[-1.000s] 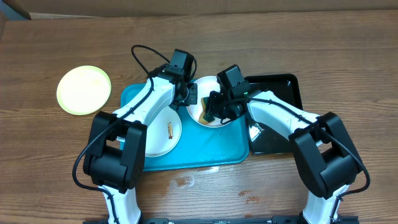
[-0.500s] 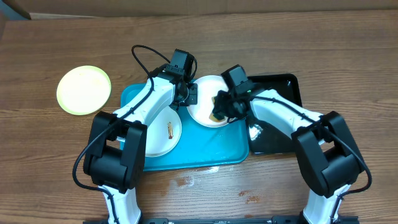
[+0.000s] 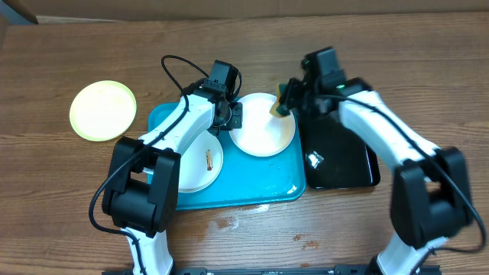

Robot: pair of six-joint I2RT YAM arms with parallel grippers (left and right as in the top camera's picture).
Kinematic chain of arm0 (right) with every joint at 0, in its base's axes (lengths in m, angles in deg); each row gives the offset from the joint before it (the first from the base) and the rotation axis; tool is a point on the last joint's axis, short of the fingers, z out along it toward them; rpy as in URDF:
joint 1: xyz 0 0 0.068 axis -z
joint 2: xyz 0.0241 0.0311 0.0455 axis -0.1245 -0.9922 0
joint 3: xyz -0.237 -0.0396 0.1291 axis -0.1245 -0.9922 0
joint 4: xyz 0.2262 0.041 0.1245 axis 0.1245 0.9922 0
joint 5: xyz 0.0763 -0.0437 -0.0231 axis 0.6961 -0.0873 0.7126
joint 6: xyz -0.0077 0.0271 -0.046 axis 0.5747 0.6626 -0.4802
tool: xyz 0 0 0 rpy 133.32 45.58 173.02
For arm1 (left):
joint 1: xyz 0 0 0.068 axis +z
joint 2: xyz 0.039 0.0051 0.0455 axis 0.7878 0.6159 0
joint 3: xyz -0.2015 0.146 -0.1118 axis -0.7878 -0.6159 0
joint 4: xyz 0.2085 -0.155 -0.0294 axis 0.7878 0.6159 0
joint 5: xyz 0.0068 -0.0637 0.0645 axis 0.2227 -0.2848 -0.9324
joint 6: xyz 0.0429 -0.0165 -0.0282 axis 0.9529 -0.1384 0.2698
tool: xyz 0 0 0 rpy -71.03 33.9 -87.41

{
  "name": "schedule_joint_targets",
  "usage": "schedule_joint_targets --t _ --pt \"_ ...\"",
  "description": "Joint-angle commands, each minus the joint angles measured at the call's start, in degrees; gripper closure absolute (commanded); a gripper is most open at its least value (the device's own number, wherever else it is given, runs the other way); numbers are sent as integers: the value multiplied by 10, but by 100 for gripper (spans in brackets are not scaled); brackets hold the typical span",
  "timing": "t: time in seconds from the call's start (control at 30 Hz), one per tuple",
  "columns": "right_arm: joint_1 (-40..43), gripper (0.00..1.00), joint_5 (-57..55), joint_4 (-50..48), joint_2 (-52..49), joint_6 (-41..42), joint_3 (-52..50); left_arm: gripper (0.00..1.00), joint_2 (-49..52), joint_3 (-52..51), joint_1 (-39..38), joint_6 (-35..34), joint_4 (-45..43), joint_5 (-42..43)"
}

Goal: Clean dirty plates on tray and stack at the side
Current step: 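Return the sponge into the black tray with the right gripper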

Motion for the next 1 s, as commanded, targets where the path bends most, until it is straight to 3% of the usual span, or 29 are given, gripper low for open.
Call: schedule_joint_targets --t 0.0,0.23,0.4,0.97 --pt "30 96 45 40 61 -53 21 96 -19 12 0 13 12 -13" --pt "103 96 39 196 78 -150 21 96 -19 63 0 13 61 -45" --pt "145 96 -28 276 78 -193 21 96 -20 106 0 13 101 -54" --pt "273 94 -46 336 78 -204 21 96 -20 250 -5 21 205 -28"
